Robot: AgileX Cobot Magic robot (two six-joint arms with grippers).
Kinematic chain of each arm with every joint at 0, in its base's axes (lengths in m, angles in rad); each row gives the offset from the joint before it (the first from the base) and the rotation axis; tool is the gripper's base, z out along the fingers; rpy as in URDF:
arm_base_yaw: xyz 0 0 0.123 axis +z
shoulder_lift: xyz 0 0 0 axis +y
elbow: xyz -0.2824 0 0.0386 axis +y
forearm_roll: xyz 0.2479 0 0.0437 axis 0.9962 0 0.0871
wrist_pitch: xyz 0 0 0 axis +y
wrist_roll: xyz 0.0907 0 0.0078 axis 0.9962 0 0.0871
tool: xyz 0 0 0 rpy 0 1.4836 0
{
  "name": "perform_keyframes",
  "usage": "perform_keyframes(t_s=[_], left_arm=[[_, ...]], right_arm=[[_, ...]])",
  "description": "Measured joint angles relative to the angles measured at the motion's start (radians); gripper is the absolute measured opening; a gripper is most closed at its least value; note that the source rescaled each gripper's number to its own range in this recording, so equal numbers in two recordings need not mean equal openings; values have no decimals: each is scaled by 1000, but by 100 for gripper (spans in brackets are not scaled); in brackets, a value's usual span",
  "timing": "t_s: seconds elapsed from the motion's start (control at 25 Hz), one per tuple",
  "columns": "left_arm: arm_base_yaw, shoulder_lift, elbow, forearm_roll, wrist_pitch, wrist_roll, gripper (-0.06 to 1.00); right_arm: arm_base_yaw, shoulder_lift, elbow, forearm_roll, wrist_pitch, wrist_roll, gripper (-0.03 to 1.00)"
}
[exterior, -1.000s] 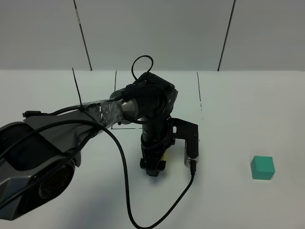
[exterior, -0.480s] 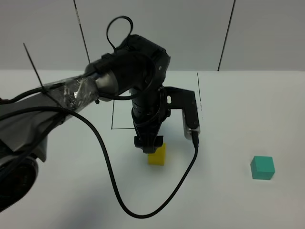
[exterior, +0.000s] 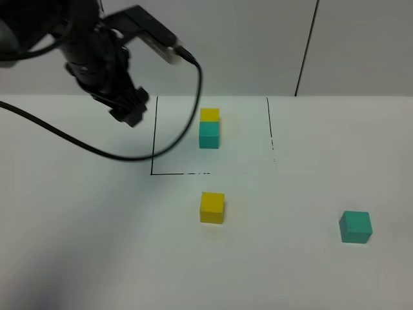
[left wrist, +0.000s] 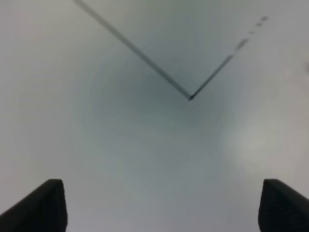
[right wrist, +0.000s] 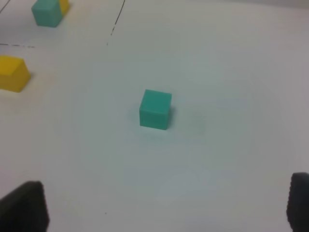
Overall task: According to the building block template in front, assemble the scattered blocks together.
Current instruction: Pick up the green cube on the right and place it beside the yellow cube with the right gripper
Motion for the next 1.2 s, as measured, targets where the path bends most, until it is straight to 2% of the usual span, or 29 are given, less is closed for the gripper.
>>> perform_keyframes(t_s=[0.12,0.24,0.36,0.44,0.56,0.76,1.0,1.2], left_arm=[[136,-48,54,-1,0,-81,93],[250,-122,161,-11,-1,-108,93],[344,-235,343,-22,-16,-137,93],[386,-335,464,-27,-81,-143,93],[398,-488,637,-33,-149,-145,93],[398,-741,878,-65,-175,-197,93],[398,-1104,1107,-96,-238,-228,93],[398,-1383,1250,-141,-239,-230,93]], right_arm=[[0,0,0,0,0,0,100],[0,0,0,0,0,0,100],[0,0,0,0,0,0,100],[0,0,0,0,0,0,100],[0,0,0,0,0,0,100],[0,0,0,0,0,0,100],[0,0,0,0,0,0,100],[0,0,0,0,0,0,100]])
